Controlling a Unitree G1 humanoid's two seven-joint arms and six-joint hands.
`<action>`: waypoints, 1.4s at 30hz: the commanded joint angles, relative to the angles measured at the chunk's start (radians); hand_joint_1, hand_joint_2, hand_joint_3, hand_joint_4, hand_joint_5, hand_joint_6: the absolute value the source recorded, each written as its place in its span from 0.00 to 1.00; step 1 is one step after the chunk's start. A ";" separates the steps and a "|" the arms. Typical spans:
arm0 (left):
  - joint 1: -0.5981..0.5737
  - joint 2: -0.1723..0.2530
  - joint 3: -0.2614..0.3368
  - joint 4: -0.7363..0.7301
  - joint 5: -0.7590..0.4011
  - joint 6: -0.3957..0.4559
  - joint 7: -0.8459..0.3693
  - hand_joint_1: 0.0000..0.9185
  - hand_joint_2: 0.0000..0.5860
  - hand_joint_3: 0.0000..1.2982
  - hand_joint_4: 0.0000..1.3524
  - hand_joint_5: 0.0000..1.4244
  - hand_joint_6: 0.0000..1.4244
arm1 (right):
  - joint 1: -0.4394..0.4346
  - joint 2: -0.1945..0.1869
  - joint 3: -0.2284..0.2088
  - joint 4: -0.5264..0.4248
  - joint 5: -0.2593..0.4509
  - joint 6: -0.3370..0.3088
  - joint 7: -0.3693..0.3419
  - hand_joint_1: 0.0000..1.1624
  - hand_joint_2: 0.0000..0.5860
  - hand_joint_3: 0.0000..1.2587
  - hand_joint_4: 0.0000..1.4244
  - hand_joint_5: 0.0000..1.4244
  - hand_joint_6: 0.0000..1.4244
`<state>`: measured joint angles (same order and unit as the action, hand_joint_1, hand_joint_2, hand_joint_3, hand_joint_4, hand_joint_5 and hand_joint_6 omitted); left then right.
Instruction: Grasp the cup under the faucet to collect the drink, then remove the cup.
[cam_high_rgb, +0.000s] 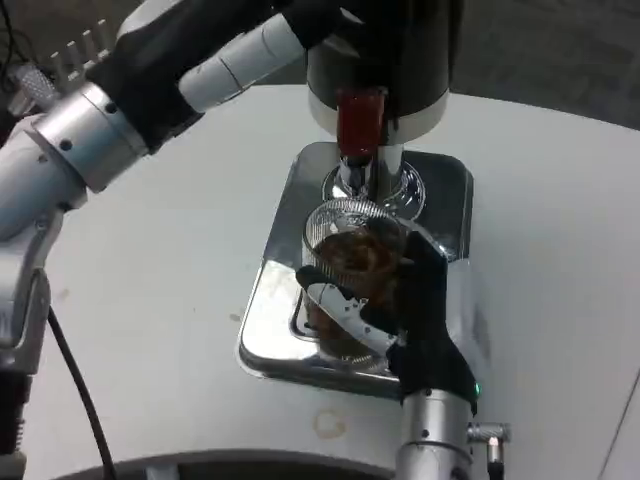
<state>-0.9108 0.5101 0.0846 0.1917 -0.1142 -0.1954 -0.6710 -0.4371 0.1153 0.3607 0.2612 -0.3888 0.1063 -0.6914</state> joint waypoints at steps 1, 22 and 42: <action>0.018 0.015 0.013 -0.029 -0.014 0.011 0.013 0.00 0.05 0.29 0.27 0.32 0.25 | 0.068 0.071 0.015 -0.115 -0.022 -0.013 0.004 0.66 0.34 0.56 0.55 0.57 0.33; 0.134 0.071 0.101 -0.145 -0.059 0.049 0.048 0.00 0.07 0.30 0.28 0.32 0.26 | 0.292 -0.008 0.040 -0.391 -0.075 0.005 0.141 0.68 0.29 0.68 0.66 0.69 0.39; 0.409 0.149 0.252 -0.286 -0.079 0.087 0.099 0.00 0.07 0.30 0.28 0.32 0.28 | 0.383 -0.042 0.039 -0.532 -0.104 0.019 0.218 0.69 0.29 0.71 0.69 0.73 0.41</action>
<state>-0.5645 0.6330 0.2977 -0.0572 -0.1873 -0.1150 -0.5930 -0.0717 0.0364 0.3887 -0.2158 -0.4783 0.1487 -0.4810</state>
